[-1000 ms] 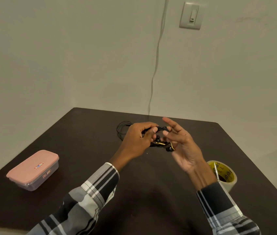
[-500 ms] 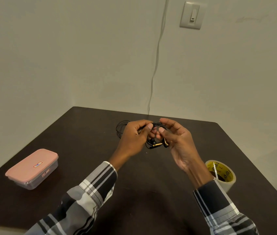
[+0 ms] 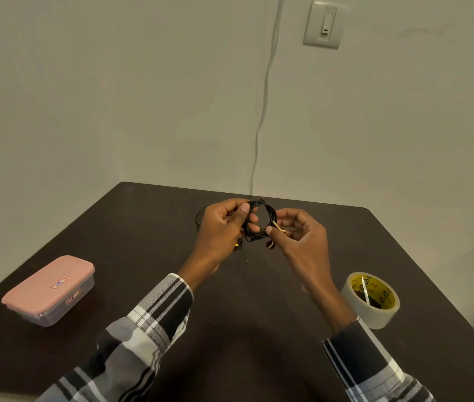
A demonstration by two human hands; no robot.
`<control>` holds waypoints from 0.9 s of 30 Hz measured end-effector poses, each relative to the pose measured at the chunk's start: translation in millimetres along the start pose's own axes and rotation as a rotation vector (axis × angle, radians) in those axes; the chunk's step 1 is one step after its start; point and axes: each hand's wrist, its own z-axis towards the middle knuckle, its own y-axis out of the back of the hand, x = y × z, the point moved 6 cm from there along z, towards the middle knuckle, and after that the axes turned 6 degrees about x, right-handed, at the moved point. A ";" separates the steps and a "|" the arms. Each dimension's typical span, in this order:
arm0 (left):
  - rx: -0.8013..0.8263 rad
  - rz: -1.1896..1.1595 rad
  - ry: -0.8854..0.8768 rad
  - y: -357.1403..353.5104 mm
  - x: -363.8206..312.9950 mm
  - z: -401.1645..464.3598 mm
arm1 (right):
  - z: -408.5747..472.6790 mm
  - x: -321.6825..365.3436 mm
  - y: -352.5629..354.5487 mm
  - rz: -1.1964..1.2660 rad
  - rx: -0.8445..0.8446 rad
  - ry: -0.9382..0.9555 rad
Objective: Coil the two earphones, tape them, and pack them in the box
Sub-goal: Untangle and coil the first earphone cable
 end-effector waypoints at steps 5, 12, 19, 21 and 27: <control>-0.061 -0.025 0.029 8.1 2.6 -3.4 | -0.1 2.4 -3.5 0.026 0.103 0.022; -0.099 -0.207 0.135 5.8 18.1 -21.4 | -12.9 -13.2 -15.7 0.359 0.157 -0.180; -0.012 0.025 0.393 25.9 66.6 -57.9 | -35.9 -50.1 -14.1 0.312 0.205 -0.405; 0.010 0.147 0.425 32.5 78.1 -65.8 | -44.0 -61.9 -15.5 0.272 0.236 -0.464; 0.092 0.588 0.424 46.1 97.4 -77.2 | -58.9 -88.9 -24.4 0.159 0.278 -0.565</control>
